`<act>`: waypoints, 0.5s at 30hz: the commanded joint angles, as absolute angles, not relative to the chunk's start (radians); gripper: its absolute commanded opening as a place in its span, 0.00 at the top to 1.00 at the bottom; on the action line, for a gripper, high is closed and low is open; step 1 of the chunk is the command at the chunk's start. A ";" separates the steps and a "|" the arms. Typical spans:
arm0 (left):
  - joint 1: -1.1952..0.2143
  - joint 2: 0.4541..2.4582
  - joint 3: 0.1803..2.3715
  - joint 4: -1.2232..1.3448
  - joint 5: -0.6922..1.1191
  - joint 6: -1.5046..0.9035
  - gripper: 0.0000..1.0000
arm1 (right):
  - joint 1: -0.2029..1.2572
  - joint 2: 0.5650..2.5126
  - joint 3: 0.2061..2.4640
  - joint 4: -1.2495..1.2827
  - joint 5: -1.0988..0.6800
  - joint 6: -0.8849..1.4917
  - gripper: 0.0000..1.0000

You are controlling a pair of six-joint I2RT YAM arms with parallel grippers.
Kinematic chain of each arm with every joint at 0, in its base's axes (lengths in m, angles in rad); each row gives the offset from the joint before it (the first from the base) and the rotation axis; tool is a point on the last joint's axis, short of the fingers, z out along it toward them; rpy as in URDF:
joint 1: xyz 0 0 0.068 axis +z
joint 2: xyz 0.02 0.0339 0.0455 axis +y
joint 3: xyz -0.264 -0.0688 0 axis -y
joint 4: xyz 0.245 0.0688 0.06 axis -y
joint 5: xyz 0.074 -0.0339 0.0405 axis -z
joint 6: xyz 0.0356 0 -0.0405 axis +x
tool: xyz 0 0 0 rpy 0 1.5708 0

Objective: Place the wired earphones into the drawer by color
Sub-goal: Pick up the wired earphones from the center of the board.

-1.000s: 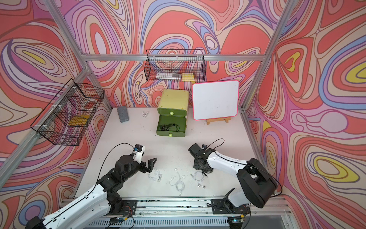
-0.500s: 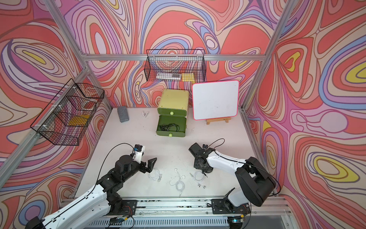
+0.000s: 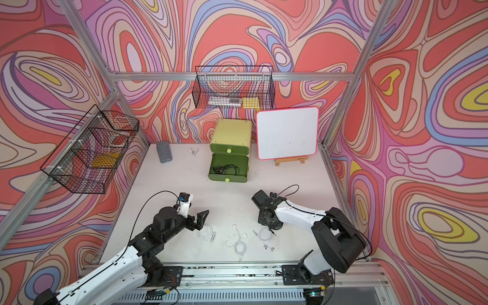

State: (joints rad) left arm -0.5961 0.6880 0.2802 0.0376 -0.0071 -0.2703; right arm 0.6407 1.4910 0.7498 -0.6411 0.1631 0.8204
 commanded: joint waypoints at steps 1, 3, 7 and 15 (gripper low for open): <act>-0.598 0.674 0.270 0.025 -0.017 -0.278 0.01 | 0.635 1.510 0.749 -0.629 0.154 0.813 0.75; -0.597 0.675 0.270 0.027 -0.017 -0.278 0.01 | 0.635 1.514 0.749 -0.627 0.152 0.812 0.78; -0.598 0.673 0.270 0.027 -0.018 -0.278 0.01 | 0.634 1.515 0.749 -0.626 0.152 0.811 0.85; -0.598 0.673 0.269 0.028 -0.020 -0.278 0.01 | 0.634 1.514 0.752 -0.633 0.157 0.811 0.95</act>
State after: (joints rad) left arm -0.5961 0.6872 0.2798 0.0376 -0.0074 -0.2703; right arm 0.6399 1.4944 0.7509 -0.6216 0.1532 0.8116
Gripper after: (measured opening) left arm 0.992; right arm 0.091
